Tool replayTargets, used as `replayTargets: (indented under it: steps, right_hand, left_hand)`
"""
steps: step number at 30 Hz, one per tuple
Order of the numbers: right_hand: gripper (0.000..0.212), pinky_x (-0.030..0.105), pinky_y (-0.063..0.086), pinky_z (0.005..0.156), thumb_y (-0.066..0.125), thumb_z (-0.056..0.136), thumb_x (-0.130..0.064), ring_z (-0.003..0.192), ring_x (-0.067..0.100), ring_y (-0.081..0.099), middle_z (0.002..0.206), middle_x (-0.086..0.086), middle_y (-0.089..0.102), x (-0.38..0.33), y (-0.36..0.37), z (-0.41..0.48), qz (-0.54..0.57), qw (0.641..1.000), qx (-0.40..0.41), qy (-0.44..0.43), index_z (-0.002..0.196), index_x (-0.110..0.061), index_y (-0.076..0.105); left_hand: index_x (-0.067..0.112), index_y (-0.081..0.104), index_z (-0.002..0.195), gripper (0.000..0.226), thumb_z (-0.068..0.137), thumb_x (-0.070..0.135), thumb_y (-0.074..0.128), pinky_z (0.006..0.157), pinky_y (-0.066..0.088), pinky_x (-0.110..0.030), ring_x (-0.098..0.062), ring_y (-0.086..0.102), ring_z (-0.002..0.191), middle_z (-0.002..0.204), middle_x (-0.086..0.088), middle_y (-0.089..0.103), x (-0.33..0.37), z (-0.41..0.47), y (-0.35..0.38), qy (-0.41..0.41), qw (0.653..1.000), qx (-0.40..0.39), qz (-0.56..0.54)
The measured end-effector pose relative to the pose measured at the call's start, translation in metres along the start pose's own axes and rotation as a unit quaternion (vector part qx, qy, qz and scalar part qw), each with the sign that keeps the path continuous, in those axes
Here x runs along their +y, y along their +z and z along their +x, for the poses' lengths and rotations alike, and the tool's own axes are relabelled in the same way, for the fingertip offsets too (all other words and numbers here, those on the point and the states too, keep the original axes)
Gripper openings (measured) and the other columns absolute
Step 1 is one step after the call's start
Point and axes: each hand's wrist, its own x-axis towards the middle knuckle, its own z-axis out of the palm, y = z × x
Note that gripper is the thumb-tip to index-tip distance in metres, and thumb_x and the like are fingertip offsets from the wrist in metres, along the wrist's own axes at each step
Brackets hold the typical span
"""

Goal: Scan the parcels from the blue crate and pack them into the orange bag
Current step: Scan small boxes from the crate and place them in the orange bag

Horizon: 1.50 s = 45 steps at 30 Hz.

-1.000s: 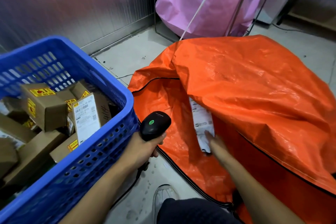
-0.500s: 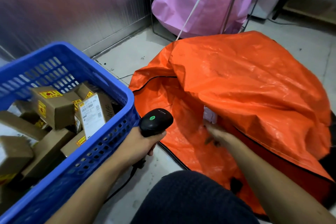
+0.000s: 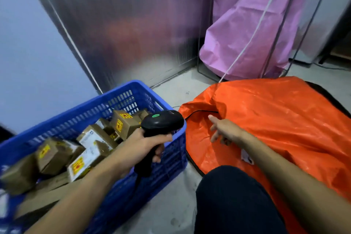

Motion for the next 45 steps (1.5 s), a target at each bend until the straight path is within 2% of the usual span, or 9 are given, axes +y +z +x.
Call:
replayTargets:
  steps: [8,14,17,20,25,29,33,40,45]
  right_hand:
    - [0.059,0.02,0.032,0.034,0.035,0.107,-0.054,0.039,0.018,0.046,0.072,0.013,0.073,-0.134,0.015,-0.048,-0.118,0.981,-0.011,-0.152,0.114,-0.002,0.063]
    - [0.035,0.026,0.046,0.045,0.052,0.103,-0.038,0.05,0.02,0.059,0.079,0.01,0.075,-0.189,0.079,-0.047,-0.238,0.946,-0.023,-0.219,0.103,-0.005,0.065]
    - [0.034,0.04,0.059,0.07,0.053,0.102,-0.04,0.069,0.025,0.069,0.086,0.012,0.076,-0.188,0.111,-0.037,-0.272,0.937,-0.009,-0.218,0.097,-0.009,0.067]
    - [0.033,0.046,0.056,0.085,0.056,0.101,-0.038,0.087,0.031,0.069,0.093,0.018,0.072,-0.161,0.135,-0.019,-0.294,0.939,-0.015,-0.181,0.095,-0.007,0.067]
    - [0.037,0.041,0.052,0.075,0.059,0.098,-0.039,0.083,0.03,0.066,0.096,0.019,0.073,-0.127,0.137,0.016,-0.403,0.907,-0.004,-0.122,0.091,-0.005,0.071]
    - [0.034,0.034,0.039,0.061,0.066,0.096,-0.037,0.07,0.025,0.058,0.075,0.01,0.063,-0.112,0.141,0.029,-0.409,0.908,-0.025,-0.085,0.075,-0.01,0.061]
    - [0.029,0.03,0.038,0.056,0.07,0.095,-0.034,0.072,0.019,0.055,0.085,0.006,0.062,-0.105,0.148,0.032,-0.441,0.896,-0.032,-0.054,0.079,-0.012,0.059]
    - [0.037,0.038,0.05,0.099,0.068,0.095,-0.039,0.103,0.02,0.065,0.121,0.003,0.07,-0.094,0.168,0.054,-0.438,0.895,-0.079,-0.029,0.123,-0.015,0.068]
    - [0.022,0.035,0.055,0.092,0.071,0.096,-0.028,0.093,0.016,0.069,0.103,0.001,0.072,-0.094,0.177,0.069,-0.353,0.928,-0.117,-0.009,0.114,-0.016,0.066]
  left_hand:
    - [0.004,0.068,0.092,0.017,0.089,0.018,0.077,0.055,0.044,-0.033,-0.022,0.047,0.05,0.062,-0.01,0.051,0.005,-0.09,-0.106,0.012,0.979,0.199,-0.048]
    - [0.004,0.064,0.094,0.013,0.094,0.015,0.071,0.056,0.042,-0.037,-0.022,0.046,0.051,0.06,-0.007,0.05,-0.022,-0.123,-0.153,0.023,0.939,0.316,-0.136]
    - [0.005,0.066,0.094,0.014,0.093,0.018,0.073,0.061,0.044,-0.039,-0.023,0.048,0.053,0.061,-0.007,0.052,-0.026,-0.124,-0.169,0.023,0.933,0.323,-0.156]
    - [0.007,0.066,0.091,0.013,0.094,0.019,0.072,0.058,0.047,-0.035,-0.02,0.05,0.053,0.062,-0.007,0.054,-0.032,-0.124,-0.181,0.007,0.933,0.33,-0.14]
    - [0.006,0.069,0.092,0.012,0.093,0.018,0.071,0.055,0.048,-0.032,-0.018,0.051,0.052,0.062,-0.006,0.057,-0.029,-0.117,-0.19,-0.006,0.928,0.344,-0.145]
    - [0.005,0.068,0.095,0.015,0.095,0.02,0.071,0.049,0.047,-0.026,-0.016,0.051,0.051,0.063,-0.005,0.056,-0.027,-0.108,-0.188,-0.009,0.932,0.329,-0.153]
    - [0.003,0.069,0.099,0.018,0.095,0.02,0.071,0.051,0.048,-0.028,-0.018,0.051,0.051,0.065,-0.006,0.055,-0.027,-0.099,-0.185,-0.014,0.938,0.317,-0.142]
    - [0.004,0.069,0.095,0.016,0.094,0.02,0.071,0.052,0.048,-0.028,-0.019,0.052,0.052,0.064,-0.007,0.057,-0.032,-0.087,-0.188,-0.027,0.938,0.312,-0.146]
    - [0.007,0.068,0.088,0.013,0.091,0.019,0.073,0.057,0.049,-0.032,-0.019,0.052,0.051,0.06,-0.005,0.057,-0.028,-0.081,-0.189,-0.011,0.938,0.309,-0.158]
